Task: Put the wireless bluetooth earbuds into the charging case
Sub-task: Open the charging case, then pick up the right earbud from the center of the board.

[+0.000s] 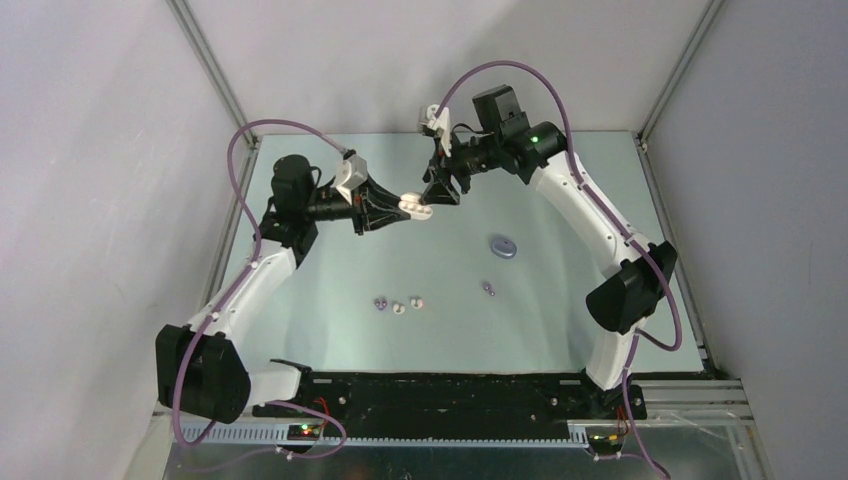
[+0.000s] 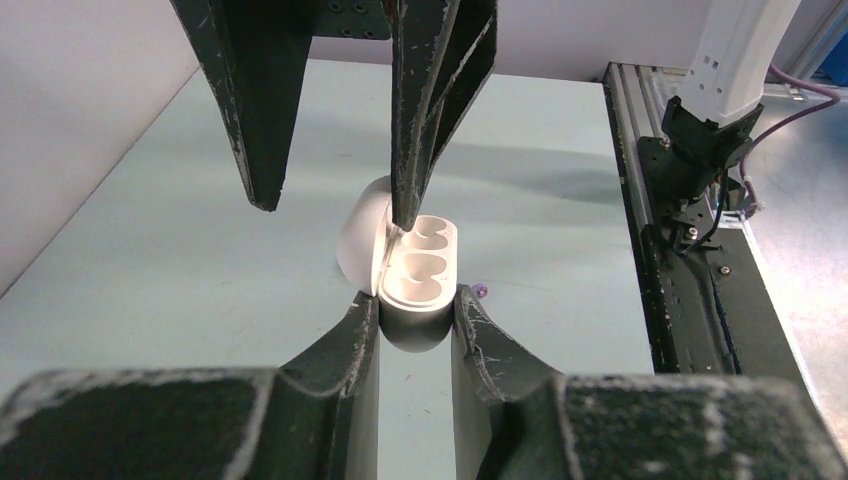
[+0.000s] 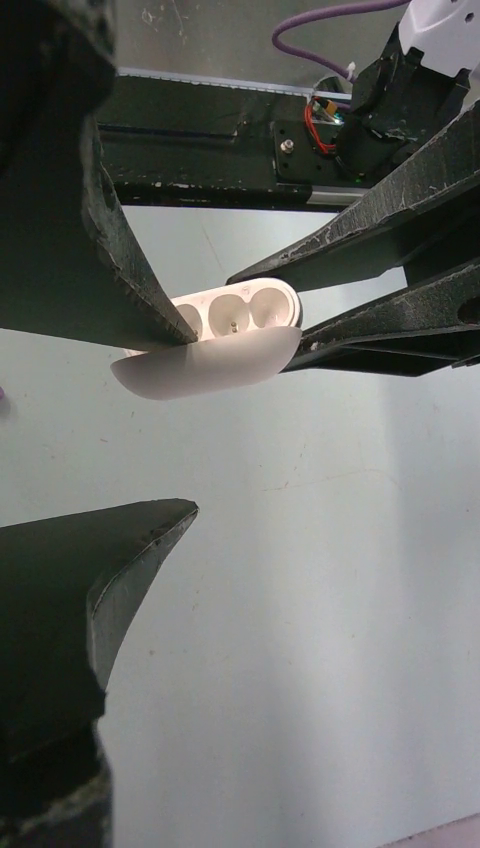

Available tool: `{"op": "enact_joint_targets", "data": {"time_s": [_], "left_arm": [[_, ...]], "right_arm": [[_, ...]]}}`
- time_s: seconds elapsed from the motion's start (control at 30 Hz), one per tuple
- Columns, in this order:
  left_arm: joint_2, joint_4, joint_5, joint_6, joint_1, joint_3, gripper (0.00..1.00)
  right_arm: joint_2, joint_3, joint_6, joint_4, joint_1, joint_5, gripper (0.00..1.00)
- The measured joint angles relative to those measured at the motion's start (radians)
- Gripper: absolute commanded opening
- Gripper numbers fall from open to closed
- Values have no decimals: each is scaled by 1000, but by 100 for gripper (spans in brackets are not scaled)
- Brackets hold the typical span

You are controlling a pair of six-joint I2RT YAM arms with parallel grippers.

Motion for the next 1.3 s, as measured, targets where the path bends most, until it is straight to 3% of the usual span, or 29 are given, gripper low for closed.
{"op": "enact_joint_targets", "data": {"time_s": [0.23, 0.43, 0.53, 0.7, 0.87, 1.07, 1.3], "left_arm": [[8, 23, -16, -28, 3, 0, 0], [19, 123, -45, -143, 16, -13, 0], [31, 198, -55, -243, 34, -27, 0], [32, 282, -80, -372, 86, -58, 0], [1, 301, -129, -446, 145, -127, 0], [-80, 298, -182, -483, 207, -211, 0], [-160, 304, -256, -517, 280, -283, 0]], "right_arm": [[-11, 21, 6, -2, 4, -17, 66], [-113, 7, 19, -6, -3, -36, 65], [-207, -79, 24, 20, -22, -42, 61], [-336, -359, 44, 141, -83, -34, 50], [-331, -616, 23, 225, -47, 20, 36], [-284, -752, -103, 258, 84, 53, 21], [-171, -775, -249, 337, 161, 80, 17]]}}
